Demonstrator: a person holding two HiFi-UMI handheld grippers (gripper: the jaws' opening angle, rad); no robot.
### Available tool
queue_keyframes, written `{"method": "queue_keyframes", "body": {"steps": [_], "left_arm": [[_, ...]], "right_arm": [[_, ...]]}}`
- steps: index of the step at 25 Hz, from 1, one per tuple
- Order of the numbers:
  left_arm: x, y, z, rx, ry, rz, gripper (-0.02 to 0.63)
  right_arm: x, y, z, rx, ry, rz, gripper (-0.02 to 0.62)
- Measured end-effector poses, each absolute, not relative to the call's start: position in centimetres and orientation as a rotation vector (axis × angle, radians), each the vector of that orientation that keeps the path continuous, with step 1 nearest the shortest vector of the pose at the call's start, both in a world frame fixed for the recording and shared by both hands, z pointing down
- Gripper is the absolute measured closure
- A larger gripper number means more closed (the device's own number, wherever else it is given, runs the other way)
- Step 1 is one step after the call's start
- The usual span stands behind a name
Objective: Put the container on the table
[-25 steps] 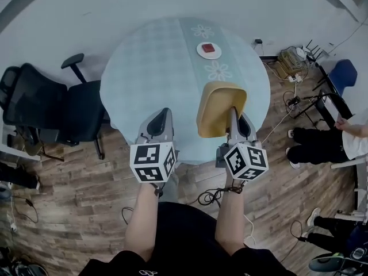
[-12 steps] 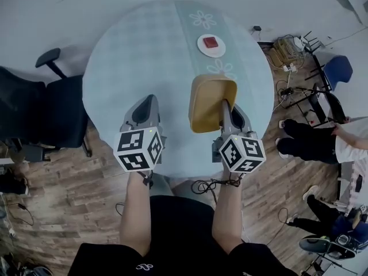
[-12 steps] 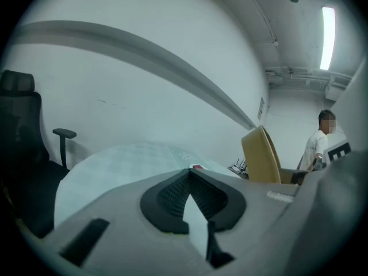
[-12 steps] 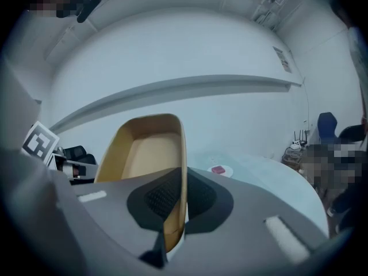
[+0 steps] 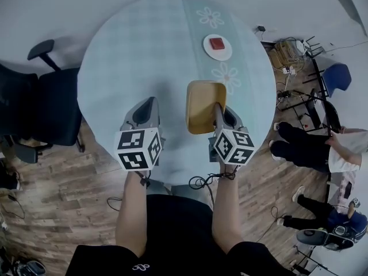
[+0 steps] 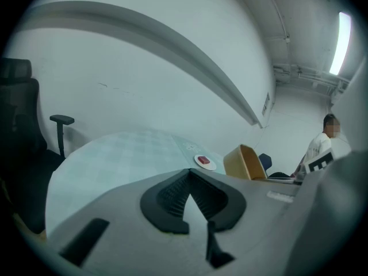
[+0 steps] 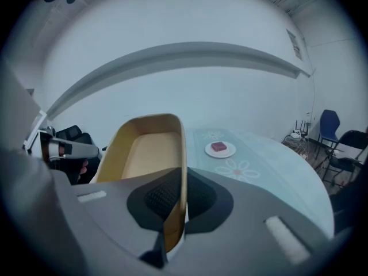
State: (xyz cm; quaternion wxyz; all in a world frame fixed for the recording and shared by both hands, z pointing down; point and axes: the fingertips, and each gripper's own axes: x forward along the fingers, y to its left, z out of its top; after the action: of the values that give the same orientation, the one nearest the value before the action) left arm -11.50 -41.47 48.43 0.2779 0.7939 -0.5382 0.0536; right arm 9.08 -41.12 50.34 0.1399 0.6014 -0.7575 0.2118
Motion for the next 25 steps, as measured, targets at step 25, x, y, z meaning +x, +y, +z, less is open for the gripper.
{"method": "queue_keyframes", "body": {"steps": [25], "left_arm": [[-14.6,-43.3,51.1,2.070,-1.467,0.214,0.604]], "right_arm": [[5.1,-48.1,64.1,1.500,-1.960,0.864,0.465]]}}
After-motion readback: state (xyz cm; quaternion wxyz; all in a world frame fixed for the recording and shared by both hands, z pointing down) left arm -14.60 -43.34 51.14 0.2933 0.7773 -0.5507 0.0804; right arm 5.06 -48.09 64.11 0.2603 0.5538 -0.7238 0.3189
